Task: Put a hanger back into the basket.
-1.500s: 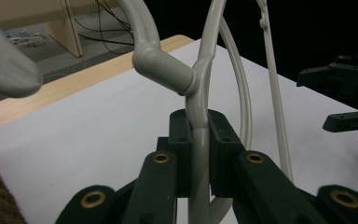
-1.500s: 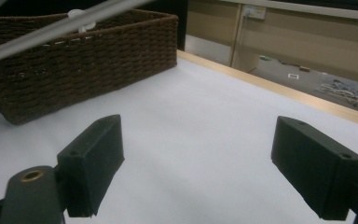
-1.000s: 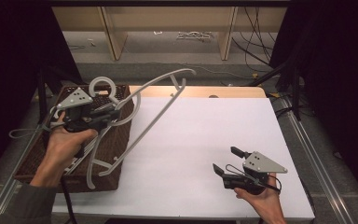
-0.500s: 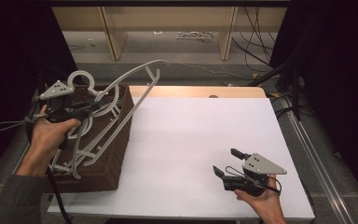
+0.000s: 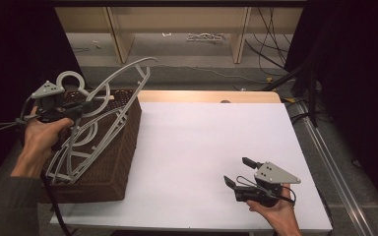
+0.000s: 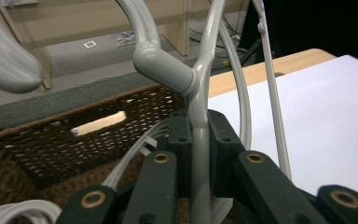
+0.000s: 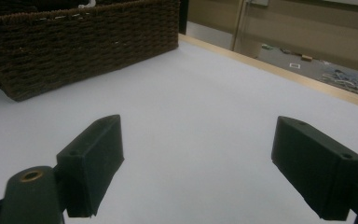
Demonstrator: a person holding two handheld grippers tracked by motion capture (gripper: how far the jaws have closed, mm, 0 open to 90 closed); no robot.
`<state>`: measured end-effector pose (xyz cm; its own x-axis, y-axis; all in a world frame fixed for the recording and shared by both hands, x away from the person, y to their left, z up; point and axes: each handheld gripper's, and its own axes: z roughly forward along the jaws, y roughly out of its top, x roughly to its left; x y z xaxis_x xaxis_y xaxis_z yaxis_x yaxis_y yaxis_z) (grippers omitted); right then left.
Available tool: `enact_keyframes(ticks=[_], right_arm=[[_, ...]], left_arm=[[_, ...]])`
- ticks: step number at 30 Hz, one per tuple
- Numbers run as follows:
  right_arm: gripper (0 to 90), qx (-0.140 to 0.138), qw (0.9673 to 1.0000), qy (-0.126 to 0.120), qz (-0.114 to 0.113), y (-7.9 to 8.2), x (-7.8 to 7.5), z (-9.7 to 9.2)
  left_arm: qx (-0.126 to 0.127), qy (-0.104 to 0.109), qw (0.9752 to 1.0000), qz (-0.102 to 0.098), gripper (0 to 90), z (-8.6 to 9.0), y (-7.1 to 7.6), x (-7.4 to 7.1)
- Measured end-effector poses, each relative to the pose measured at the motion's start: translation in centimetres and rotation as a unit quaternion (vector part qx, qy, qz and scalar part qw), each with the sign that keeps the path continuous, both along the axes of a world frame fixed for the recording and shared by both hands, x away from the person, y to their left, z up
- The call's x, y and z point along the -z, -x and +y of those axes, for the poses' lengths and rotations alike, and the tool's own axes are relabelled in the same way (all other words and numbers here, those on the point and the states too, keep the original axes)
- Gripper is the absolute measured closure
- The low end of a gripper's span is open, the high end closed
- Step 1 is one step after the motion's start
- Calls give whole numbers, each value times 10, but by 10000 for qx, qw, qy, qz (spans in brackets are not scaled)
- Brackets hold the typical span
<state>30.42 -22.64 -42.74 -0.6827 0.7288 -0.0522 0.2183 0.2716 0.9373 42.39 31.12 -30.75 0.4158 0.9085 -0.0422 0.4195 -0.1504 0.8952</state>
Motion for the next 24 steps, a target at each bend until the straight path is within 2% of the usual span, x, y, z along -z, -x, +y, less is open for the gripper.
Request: enact_keyframes(ticks=[2, 3, 5, 6, 9, 18, 24], right_arm=[[176, -14, 10000, 18, 55, 0, 0, -1], [176, -19, 10000, 20, 12, 0, 1, -1], [176, -27, 9999, -2, 126, 1, 1, 0], [176, -16, 10000, 21, 30, -1, 1, 0], [176, -22, 10000, -2, 23, -1, 2, 0], [176, -58, 9999, 60, 122, 0, 2, 1], [176, -69, 9999, 47, 99, -1, 3, 1]], left_arm=[[-79, 5, 10000, -2, 816, 7, -4, 3], [-105, 14, 9999, 2, 816, 10, -5, 5], [-144, -39, 9999, -2, 816, 16, -8, 8], [-155, -52, 9999, 2, 816, 17, -8, 10], [-205, -136, 9997, 35, 816, 24, -9, 16], [-305, -288, 9990, 126, 816, 44, -6, 37], [-330, -415, 9983, 221, 816, 55, -1, 49]])
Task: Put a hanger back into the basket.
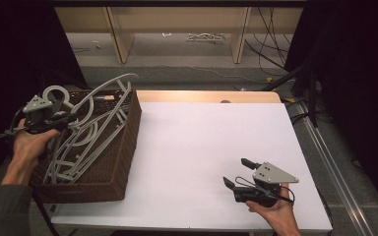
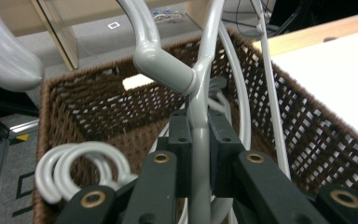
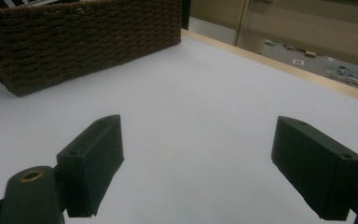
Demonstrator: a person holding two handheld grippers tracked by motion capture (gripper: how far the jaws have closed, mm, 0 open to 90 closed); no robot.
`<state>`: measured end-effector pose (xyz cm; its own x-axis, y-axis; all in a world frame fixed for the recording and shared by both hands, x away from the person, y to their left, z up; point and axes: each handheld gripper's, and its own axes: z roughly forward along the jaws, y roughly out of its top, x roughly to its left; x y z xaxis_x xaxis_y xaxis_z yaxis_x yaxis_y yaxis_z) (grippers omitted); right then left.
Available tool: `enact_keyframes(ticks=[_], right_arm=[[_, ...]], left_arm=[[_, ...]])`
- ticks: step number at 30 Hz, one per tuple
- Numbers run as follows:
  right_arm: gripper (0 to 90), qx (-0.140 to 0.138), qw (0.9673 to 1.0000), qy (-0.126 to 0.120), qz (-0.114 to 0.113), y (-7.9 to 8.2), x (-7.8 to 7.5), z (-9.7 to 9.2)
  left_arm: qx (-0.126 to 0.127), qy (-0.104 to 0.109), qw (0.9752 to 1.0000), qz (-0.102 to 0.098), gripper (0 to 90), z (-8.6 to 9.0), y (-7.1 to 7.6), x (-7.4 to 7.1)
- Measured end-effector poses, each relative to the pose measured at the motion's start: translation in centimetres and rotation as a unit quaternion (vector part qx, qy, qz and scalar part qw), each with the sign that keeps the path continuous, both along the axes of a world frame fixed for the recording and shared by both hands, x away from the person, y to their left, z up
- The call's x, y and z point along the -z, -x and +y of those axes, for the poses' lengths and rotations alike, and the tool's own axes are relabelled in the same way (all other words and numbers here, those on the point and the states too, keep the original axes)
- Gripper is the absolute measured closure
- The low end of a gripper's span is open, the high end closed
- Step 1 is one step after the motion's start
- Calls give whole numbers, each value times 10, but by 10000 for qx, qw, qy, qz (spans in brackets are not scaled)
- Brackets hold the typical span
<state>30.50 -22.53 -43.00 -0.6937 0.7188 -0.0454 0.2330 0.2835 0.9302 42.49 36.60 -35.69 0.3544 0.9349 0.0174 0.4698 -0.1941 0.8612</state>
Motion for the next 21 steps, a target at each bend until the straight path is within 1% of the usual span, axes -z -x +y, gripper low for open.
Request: enact_keyframes(ticks=[4, 8, 9, 10, 14, 15, 16, 18, 19, 21], right_arm=[[176, -11, 10000, 16, 1, 0, 0, 0], [176, -12, 10000, 21, 6, 0, 0, 0], [176, -7, 10000, 25, 10, 0, 0, 0], [176, -6, 10000, 29, 13, 0, 0, 0], [176, 7, 10000, 12, -10, 0, 1, 1], [176, 13, 10000, 10, -19, 0, 1, 1], [176, 13, 10000, 8, -17, 0, 1, 1], [176, 8, 10000, 16, -11, 0, 1, 1], [175, -3, 10000, 38, 20, 0, 1, 0], [176, -1, 10000, 28, 10, 0, 1, 0]], left_arm=[[-52, -40, 10000, 72, 816, 7, 0, 6], [-55, -171, 9997, 163, 816, 12, 2, 13], [-81, -171, 9997, 165, 816, 13, 2, 16], [-94, -204, 9995, 208, 816, 14, 3, 17], [-134, -180, 9995, 221, 816, 17, 2, 23], [-127, -208, 9994, 238, 816, 17, 2, 24], [-116, -336, 9989, 291, 816, 17, 2, 25], [-42, -506, 9978, 423, 816, 19, 2, 26], [-73, -488, 9978, 436, 815, 19, 1, 30], [-130, -434, 9980, 430, 816, 19, 0, 33]])
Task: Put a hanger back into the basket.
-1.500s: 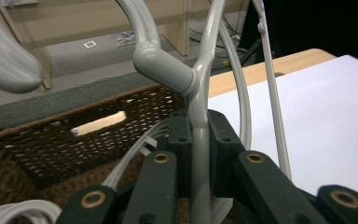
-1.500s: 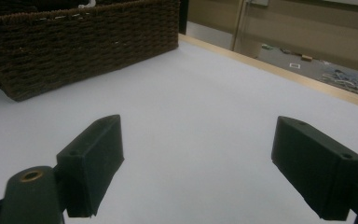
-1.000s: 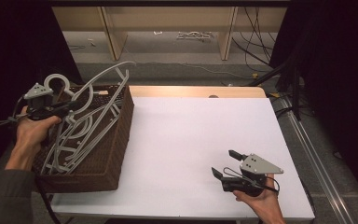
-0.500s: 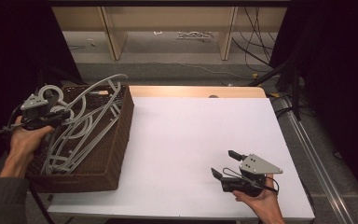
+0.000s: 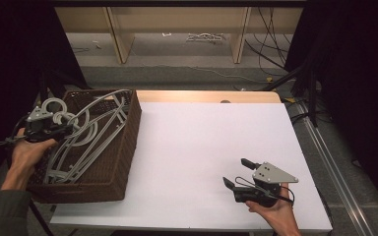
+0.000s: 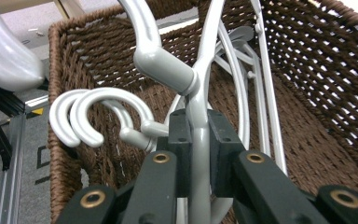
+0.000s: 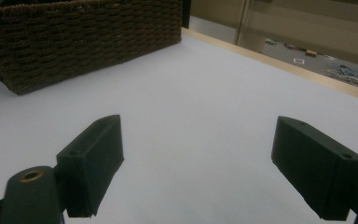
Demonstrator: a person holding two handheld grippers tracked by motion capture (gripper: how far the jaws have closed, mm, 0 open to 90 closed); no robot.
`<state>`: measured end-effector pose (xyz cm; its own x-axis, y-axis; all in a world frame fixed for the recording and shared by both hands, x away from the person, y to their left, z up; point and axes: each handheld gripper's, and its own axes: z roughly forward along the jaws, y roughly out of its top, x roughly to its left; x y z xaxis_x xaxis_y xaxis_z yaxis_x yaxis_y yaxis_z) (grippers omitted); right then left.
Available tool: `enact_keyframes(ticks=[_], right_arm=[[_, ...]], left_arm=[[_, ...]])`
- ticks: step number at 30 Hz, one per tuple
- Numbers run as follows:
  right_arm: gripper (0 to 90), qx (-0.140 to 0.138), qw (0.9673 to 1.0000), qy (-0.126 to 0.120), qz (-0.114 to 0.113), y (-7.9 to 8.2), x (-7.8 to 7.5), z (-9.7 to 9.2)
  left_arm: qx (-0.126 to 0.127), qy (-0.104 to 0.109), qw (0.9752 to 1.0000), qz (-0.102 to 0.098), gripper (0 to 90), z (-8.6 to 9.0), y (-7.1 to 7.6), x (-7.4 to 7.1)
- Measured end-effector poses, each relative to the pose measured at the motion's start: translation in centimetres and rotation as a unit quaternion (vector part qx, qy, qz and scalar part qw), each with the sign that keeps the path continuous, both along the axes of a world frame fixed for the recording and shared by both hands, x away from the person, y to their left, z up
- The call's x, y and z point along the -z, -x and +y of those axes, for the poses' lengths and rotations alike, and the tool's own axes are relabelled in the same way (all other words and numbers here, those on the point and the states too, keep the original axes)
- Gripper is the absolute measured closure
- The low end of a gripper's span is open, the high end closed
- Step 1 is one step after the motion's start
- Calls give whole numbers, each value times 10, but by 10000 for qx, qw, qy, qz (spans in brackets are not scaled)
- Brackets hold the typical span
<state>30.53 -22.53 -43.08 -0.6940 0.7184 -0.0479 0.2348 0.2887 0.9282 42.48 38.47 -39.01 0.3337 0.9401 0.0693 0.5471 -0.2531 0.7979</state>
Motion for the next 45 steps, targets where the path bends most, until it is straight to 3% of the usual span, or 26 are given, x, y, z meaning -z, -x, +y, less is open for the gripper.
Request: enact_keyframes(ticks=[1, 6, 13, 16, 20, 25, 30, 34, 42, 44, 45], right_arm=[[176, 2, 10000, 6, -9, 0, 0, 0], [176, 7, 10000, 12, -26, -1, 1, 0], [176, -17, 10000, 12, 0, 0, 1, 1], [176, -14, 10000, 10, 27, 0, 1, 0], [176, -15, 10000, 35, 26, -1, 1, 0], [176, -20, 10000, 37, 40, 0, 1, 1], [175, -30, 10000, 28, 46, -1, 1, -1], [175, -29, 10000, 15, 50, -1, 0, 0], [175, -26, 10000, 13, 0, 0, 1, 1], [175, -25, 10000, 3, -1, -1, 1, 1], [175, -21, 10000, 5, 30, 0, 1, 1]], left_arm=[[105, -156, 9998, 98, 816, 2, 0, 0], [78, -159, 9997, 185, 817, 1, -2, 6], [196, -399, 9982, 392, 815, -8, -9, 16], [98, -417, 9980, 460, 815, -8, -11, 20], [-39, -632, 9967, 516, 812, -11, -14, 28], [-304, -672, 9952, 646, 792, -11, -19, 38], [-552, -636, 9950, 543, 691, -5, -14, 33], [-719, -466, 9960, 251, 655, -2, -6, 20], [-608, -206, 9979, 37, 529, -8, 3, 7], [-589, -217, 9980, 67, 501, -10, 5, 5], [-602, -106, 9981, 37, 469, -12, 6, 3]])
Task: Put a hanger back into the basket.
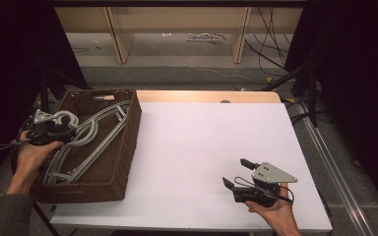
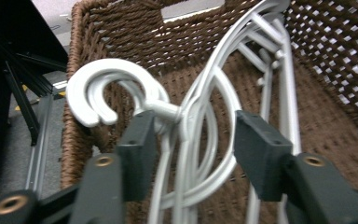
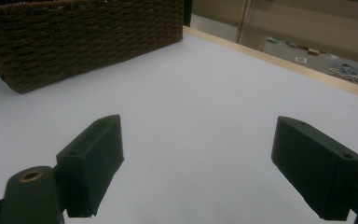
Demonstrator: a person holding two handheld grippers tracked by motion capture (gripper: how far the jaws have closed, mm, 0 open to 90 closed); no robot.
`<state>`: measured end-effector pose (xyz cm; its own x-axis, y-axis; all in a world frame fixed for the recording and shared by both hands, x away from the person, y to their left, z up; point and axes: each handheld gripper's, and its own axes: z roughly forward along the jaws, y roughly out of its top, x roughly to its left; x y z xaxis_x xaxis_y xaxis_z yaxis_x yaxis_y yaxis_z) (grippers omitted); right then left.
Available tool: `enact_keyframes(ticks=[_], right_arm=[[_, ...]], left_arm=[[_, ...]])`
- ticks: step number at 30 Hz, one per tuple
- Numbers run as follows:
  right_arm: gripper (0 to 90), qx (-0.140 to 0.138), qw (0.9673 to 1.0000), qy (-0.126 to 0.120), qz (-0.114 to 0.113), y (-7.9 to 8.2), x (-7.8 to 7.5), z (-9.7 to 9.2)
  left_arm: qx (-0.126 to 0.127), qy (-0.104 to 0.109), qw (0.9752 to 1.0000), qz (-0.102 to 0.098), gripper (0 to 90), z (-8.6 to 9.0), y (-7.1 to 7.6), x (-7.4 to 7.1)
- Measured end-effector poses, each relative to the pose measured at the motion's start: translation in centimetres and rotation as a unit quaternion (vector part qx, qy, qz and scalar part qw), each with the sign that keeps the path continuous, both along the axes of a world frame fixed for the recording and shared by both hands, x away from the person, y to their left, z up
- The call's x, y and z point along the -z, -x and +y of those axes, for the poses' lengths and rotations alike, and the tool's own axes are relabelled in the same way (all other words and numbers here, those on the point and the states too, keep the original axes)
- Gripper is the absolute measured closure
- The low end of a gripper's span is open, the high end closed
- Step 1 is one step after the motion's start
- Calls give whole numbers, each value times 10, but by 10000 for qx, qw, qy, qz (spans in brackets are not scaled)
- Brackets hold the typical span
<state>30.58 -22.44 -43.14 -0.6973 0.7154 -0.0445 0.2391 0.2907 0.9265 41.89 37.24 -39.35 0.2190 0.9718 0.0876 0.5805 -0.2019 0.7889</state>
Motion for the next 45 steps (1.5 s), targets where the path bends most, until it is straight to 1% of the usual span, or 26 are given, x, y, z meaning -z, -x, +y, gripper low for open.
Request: enact_keyframes(ticks=[1, 2, 4, 7, 11, 14, 16, 18, 19, 20, 21, 22, 23, 25, 26, 28, 29, 32, 33, 34, 35, 36, 38, 39, 43, 45], right_arm=[[175, -3, 10000, 12, 4, 0, 0, 0], [175, -6, 10000, 10, 3, 0, 0, 0], [175, -5, 10000, 3, 3, 0, 0, 0], [175, -22, 10000, 30, 14, 0, 0, 1], [175, -41, 10000, 31, 20, 1, 1, 2], [175, -30, 10000, 22, 14, 1, 1, 2], [175, -23, 10000, -9, -14, 0, 1, 3], [175, -51, 9999, -31, 84, 1, 1, 3], [175, -62, 9999, -96, 70, 1, 2, 4], [175, -68, 9999, -55, 101, 1, 2, 4], [175, -48, 10000, -35, 14, 1, 2, 4], [175, -34, 10000, -54, 6, 1, 2, 4], [175, -35, 10000, -78, 32, 1, 2, 4], [175, -39, 9999, -82, 45, 2, 1, 4], [175, -43, 9999, -82, 59, 2, 1, 4], [175, -89, 9998, -192, 53, 2, 2, 5], [175, -79, 9998, -162, 63, 2, 1, 5], [175, -70, 9998, -161, 97, 3, 1, 5], [175, -64, 9998, -167, 102, 3, 1, 5], [175, -58, 9998, -171, 81, 3, 1, 5], [175, -21, 9999, -166, 0, 3, 1, 6], [175, -51, 9998, -174, 87, 3, 0, 6], [175, -66, 9998, -185, 97, 4, 0, 7], [175, -71, 9997, -193, 98, 4, 0, 7], [175, -50, 9997, -209, 84, 5, 0, 8], [175, -119, 9996, -220, 107, 5, 0, 9]], left_arm=[[34, 115, 9999, 3, 438, -2, 1, -2], [63, 171, 9998, -15, 413, -4, 4, -5], [72, 359, 9992, -133, 377, -10, 8, -8], [113, 630, 9974, -320, 326, -18, 15, -15], [229, 640, 9966, -473, 287, -30, 23, -22], [317, 747, 9950, -589, 278, -38, 30, -27], [416, 822, 9934, -680, 272, -44, 35, -30], [477, 953, 9914, -755, 267, -50, 40, -33], [540, 997, 9906, -768, 264, -53, 43, -35], [610, 1034, 9896, -789, 258, -56, 46, -36], [659, 1047, 9890, -816, 256, -60, 49, -37], [707, 1059, 9883, -836, 253, -63, 52, -38], [773, 1119, 9869, -865, 250, -69, 56, -40], [875, 1231, 9844, -906, 224, -75, 60, -41], [892, 1222, 9843, -911, 219, -79, 63, -41], [983, 1277, 9826, -920, 210, -85, 66, -41], [1078, 1371, 9804, -919, 207, -91, 69, -41], [1248, 1372, 9782, -932, 188, -103, 75, -40], [1322, 1392, 9769, -941, 187, -109, 78, -40], [1369, 1422, 9756, -958, 184, -113, 79, -40], [1432, 1412, 9747, -977, 180, -117, 82, -40], [1476, 1425, 9737, -992, 175, -121, 83, -40], [1611, 1464, 9704, -1047, 172, -131, 88, -40], [1700, 1478, 9688, -1030, 169, -136, 90, -39], [1902, 1539, 9639, -1052, 170, -151, 96, -35], [2035, 1559, 9608, -1057, 168, -158, 97, -32]])
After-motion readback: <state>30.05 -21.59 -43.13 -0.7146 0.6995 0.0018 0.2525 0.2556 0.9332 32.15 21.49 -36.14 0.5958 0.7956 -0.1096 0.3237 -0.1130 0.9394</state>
